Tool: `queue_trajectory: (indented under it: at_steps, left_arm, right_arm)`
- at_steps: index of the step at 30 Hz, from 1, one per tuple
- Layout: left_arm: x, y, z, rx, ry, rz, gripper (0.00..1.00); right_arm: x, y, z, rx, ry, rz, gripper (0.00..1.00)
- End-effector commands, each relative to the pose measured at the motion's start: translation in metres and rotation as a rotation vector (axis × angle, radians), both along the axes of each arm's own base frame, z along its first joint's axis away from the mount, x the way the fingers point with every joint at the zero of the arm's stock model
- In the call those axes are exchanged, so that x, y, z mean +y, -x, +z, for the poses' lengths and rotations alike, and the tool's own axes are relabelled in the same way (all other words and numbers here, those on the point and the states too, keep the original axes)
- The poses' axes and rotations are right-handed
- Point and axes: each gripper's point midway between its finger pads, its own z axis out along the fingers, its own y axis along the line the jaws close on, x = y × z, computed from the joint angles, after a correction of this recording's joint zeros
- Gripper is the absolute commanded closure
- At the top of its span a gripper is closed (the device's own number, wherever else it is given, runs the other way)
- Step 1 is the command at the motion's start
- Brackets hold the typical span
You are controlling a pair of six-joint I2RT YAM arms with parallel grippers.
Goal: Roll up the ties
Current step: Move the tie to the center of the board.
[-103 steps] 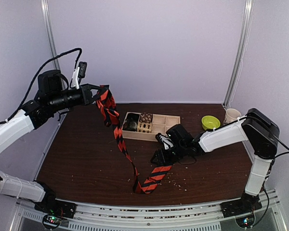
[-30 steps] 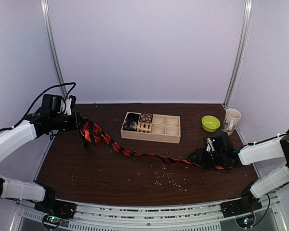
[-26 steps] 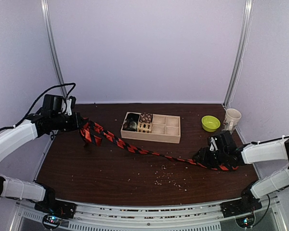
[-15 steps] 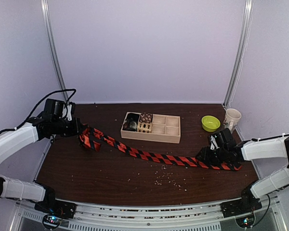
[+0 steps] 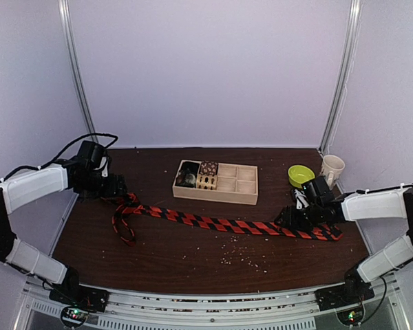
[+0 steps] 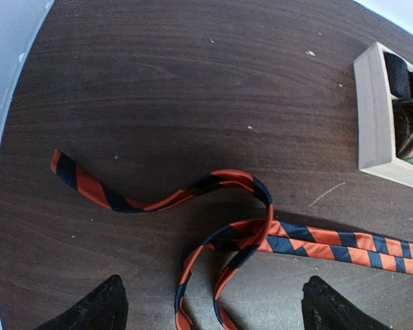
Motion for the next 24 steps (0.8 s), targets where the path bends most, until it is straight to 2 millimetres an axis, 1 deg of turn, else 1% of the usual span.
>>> queue_trajectory:
  at_steps: [1, 3, 4, 5, 6, 7, 8, 10, 11, 12, 16, 17, 20, 24]
  left_arm:
    - [0.036, -0.014, 0.003, -0.039, -0.119, 0.115, 0.12]
    - [0.047, -0.02, -0.009, -0.021, -0.119, 0.167, 0.16]
    - [0.05, -0.024, -0.014, -0.02, -0.119, 0.179, 0.19]
    - [0.049, -0.029, -0.017, -0.026, -0.109, 0.172, 0.24]
    - [0.044, -0.033, -0.021, -0.024, -0.092, 0.152, 0.3]
    - [0.035, -0.039, -0.021, -0.025, -0.056, 0.117, 0.37]
    - [0.022, -0.044, -0.023, -0.021, -0.009, 0.069, 0.41]
    - [-0.002, -0.049, -0.022, -0.032, 0.056, -0.016, 0.45]
    - [-0.008, -0.049, -0.024, -0.032, 0.049, -0.041, 0.45]
    - [-0.01, -0.05, -0.027, -0.025, 0.039, -0.053, 0.44]
    - [0.003, -0.057, -0.047, 0.051, -0.032, 0.007, 0.43]
    - [0.004, -0.06, -0.05, 0.061, -0.033, 0.022, 0.39]
    - [0.0, -0.066, -0.055, 0.059, 0.003, 0.053, 0.25]
    - [0.006, -0.068, -0.064, 0.081, 0.0, 0.116, 0.17]
  right_arm:
    - [0.011, -0.001, 0.03, -0.061, -0.048, 0.073, 0.37]
    - [0.015, -0.002, 0.039, -0.083, -0.073, 0.087, 0.37]
    - [0.017, -0.002, 0.042, -0.088, -0.086, 0.093, 0.37]
    - [0.019, -0.002, 0.045, -0.093, -0.096, 0.099, 0.37]
    - [0.021, -0.002, 0.047, -0.096, -0.104, 0.104, 0.37]
    - [0.023, -0.002, 0.049, -0.098, -0.112, 0.112, 0.37]
    - [0.025, -0.001, 0.05, -0.098, -0.118, 0.118, 0.37]
    - [0.027, -0.001, 0.051, -0.097, -0.126, 0.126, 0.38]
    - [0.028, 0.0, 0.051, -0.096, -0.129, 0.131, 0.38]
    - [0.03, 0.001, 0.05, -0.094, -0.135, 0.134, 0.38]
    - [0.038, 0.003, 0.05, -0.088, -0.171, 0.142, 0.38]
    - [0.04, 0.003, 0.051, -0.089, -0.175, 0.144, 0.38]
    - [0.041, 0.003, 0.053, -0.094, -0.177, 0.148, 0.39]
    - [0.041, 0.004, 0.054, -0.095, -0.181, 0.146, 0.39]
